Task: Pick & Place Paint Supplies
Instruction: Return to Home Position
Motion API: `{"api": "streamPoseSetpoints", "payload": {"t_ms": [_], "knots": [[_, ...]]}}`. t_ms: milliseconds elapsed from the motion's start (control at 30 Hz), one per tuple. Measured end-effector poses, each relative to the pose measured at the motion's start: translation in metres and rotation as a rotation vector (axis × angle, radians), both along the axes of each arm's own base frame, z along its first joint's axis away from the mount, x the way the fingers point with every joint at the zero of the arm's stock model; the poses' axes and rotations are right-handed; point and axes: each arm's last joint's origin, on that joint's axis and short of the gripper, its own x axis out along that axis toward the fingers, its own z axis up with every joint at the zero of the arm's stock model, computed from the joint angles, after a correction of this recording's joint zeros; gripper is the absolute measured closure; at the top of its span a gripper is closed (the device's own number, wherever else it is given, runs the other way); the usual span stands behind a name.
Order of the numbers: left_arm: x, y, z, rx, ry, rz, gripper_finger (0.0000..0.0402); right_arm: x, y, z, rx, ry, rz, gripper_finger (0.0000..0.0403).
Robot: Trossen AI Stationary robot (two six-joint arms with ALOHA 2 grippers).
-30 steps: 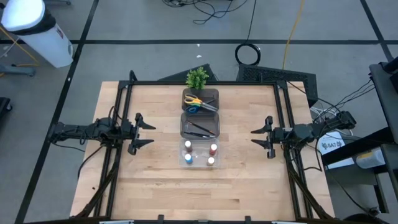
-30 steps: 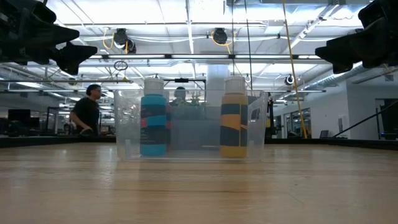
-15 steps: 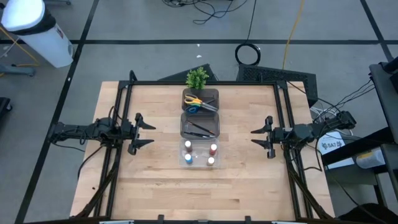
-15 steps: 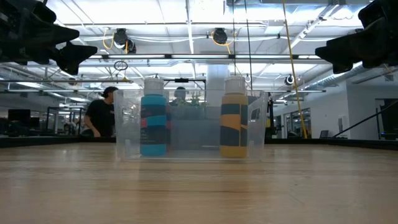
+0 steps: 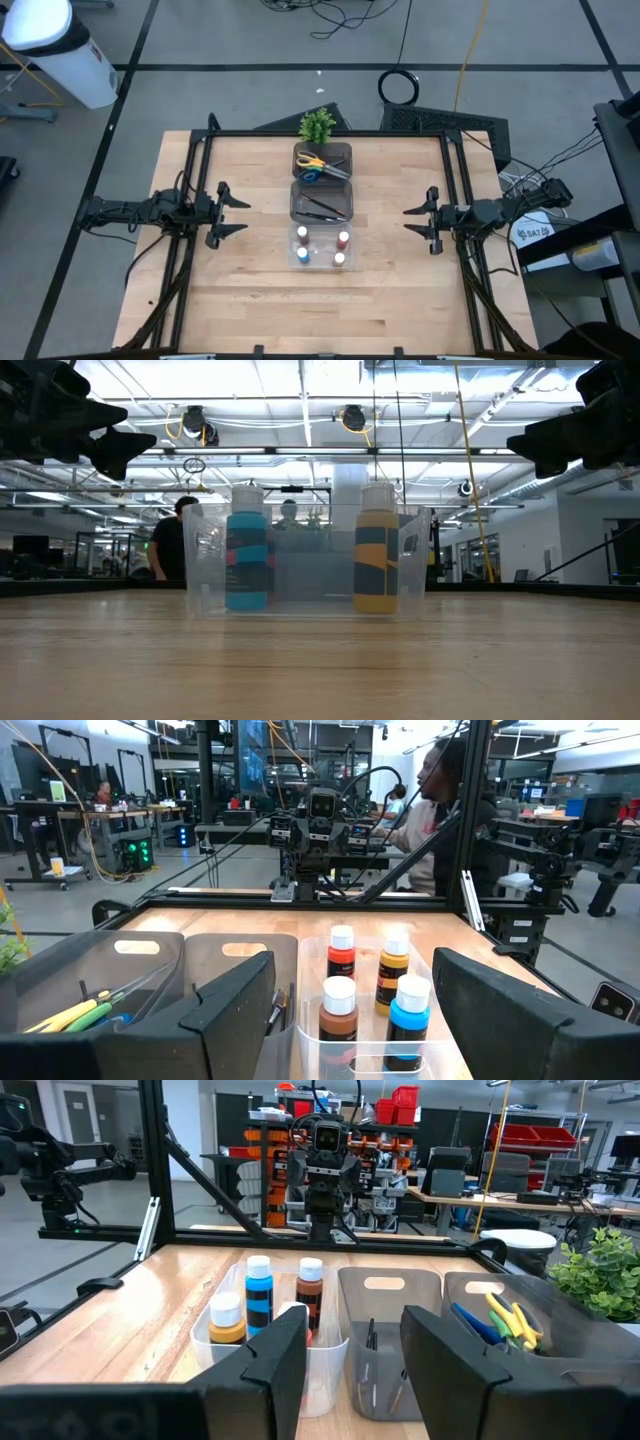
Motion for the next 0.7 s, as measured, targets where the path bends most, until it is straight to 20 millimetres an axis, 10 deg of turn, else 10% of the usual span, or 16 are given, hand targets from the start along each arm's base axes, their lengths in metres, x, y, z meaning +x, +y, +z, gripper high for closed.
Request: {"api": "streamPoseSetpoints", "payload": {"t_ms": [700], "knots": [[0.0,0.0,0.0,0.0,0.0,0.0,0.0119,0.0,0.0,0.0,0.0,0.0,0.0,0.025]]}}
